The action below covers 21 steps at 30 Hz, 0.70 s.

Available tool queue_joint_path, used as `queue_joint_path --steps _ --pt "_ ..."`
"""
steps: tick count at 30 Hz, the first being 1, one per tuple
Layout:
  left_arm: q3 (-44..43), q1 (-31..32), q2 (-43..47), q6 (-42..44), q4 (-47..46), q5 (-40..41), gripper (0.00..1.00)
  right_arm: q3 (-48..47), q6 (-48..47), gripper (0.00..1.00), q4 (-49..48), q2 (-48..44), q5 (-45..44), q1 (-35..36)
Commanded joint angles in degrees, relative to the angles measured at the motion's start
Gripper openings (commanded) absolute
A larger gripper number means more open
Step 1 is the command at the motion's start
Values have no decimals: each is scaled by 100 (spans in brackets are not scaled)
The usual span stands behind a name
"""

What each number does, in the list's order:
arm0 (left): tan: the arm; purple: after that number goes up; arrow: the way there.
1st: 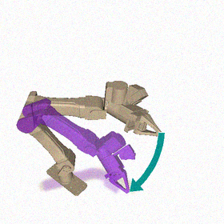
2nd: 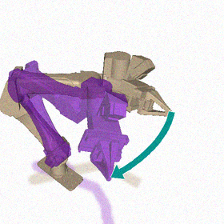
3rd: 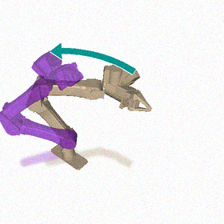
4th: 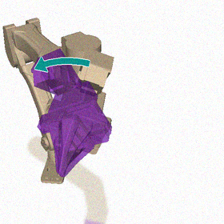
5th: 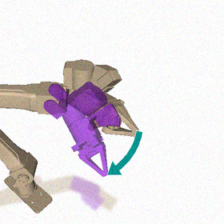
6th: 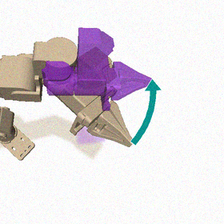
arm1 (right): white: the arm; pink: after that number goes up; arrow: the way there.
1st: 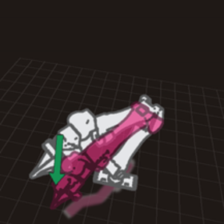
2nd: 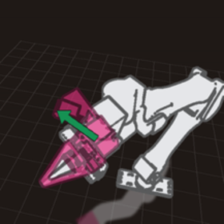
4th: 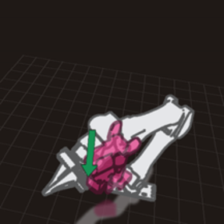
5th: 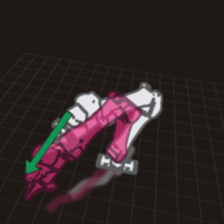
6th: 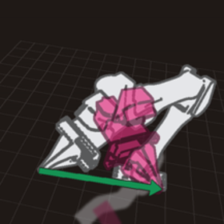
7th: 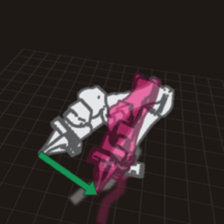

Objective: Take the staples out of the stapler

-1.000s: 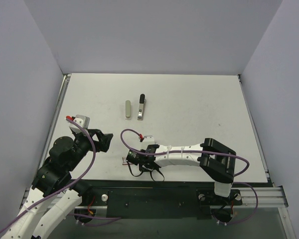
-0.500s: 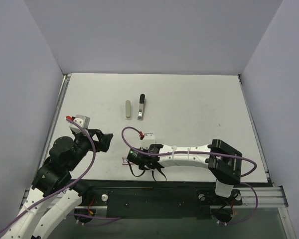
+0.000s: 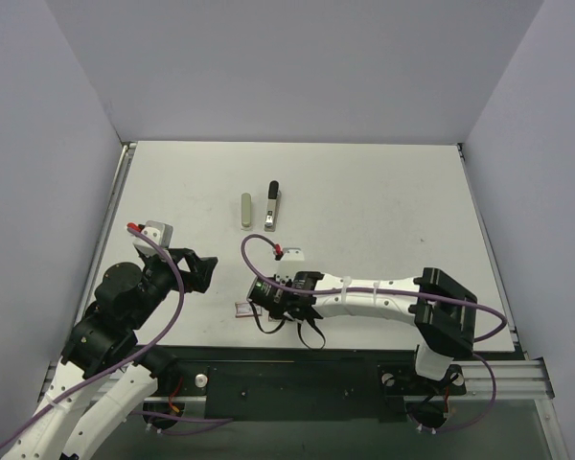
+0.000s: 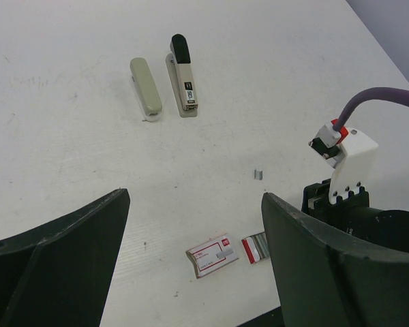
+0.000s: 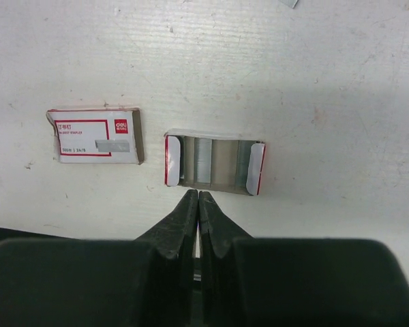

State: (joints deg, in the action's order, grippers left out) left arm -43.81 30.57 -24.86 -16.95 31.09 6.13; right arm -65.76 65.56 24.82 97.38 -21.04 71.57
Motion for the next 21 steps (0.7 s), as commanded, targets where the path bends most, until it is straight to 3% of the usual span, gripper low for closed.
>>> queue_joint_path --steps 1,21 --pt "-13 -42 -36 -19 -261 -33 89 63 53 0 252 114 -252 -73" --pt "-13 -42 -115 -19 -261 -24 89 186 18 0 -3 466 38 -284"
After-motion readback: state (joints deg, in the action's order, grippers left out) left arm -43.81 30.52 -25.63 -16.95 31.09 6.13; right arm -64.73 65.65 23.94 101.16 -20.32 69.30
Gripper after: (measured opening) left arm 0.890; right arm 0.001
